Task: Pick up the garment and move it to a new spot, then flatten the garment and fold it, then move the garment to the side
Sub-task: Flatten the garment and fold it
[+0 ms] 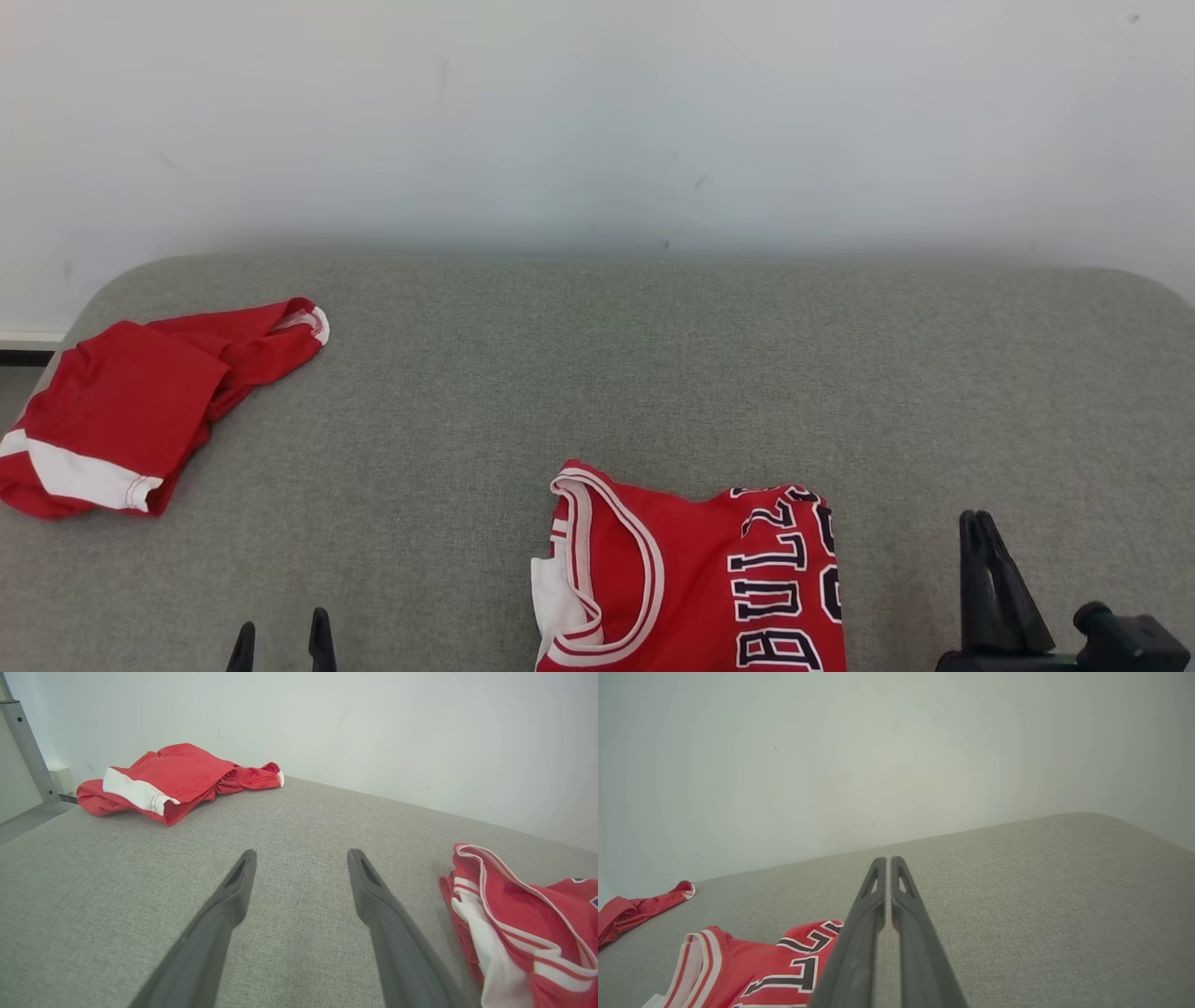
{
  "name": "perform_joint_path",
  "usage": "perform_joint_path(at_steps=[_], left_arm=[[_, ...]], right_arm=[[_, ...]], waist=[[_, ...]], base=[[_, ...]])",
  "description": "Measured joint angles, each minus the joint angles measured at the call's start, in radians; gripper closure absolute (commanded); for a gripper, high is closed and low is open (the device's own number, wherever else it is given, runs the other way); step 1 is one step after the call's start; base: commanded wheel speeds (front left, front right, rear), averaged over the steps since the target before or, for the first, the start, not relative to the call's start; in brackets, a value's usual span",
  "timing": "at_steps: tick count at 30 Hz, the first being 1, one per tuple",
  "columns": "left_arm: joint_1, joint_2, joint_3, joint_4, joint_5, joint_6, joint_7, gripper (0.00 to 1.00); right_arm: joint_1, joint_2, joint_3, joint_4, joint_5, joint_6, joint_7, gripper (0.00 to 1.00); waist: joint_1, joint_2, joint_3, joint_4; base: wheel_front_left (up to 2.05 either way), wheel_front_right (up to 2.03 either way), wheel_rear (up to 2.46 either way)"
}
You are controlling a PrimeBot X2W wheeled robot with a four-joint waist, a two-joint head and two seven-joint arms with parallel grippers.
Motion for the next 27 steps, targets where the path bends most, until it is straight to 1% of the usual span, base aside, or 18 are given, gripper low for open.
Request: perform_joint_path(at_steps=[10, 14, 20, 27], left_arm=[[0.022, 0.000, 0.013, -0.057, 0.039, -0.002, 0.000, 0.00], [0.025, 0.000, 0.002, -0.076, 0.072, 0.001, 0.000, 0.00], [0.038, 0.000, -0.007, -0.093, 0.106, 0.012, 0.000, 0.00], [0.060, 0.000, -0.005, -0.104, 0.144, 0.011, 0.000, 0.00]], right_arm=[[0.097, 0.007, 0.007, -0.050, -0.007, 0.000, 0.000, 0.00], [0.119, 0.009, 0.010, -0.046, -0.041, 0.000, 0.000, 0.00], [0.124, 0.016, 0.001, -0.040, -0.050, 0.000, 0.000, 0.00], [0.129, 0.023, 0.001, -0.034, -0.060, 0.000, 0.000, 0.00]], waist=[[0.0000, 0.0000, -0.009, -0.047], [0.0000, 0.0000, -0.009, -0.059], [0.0000, 0.0000, -0.005, -0.061], [0.0000, 0.0000, -0.007, -0.056]], base=[[0.00, 0.00, 0.00], [0.00, 0.00, 0.00], [0.00, 0.00, 0.00], [0.00, 0.00, 0.00]])
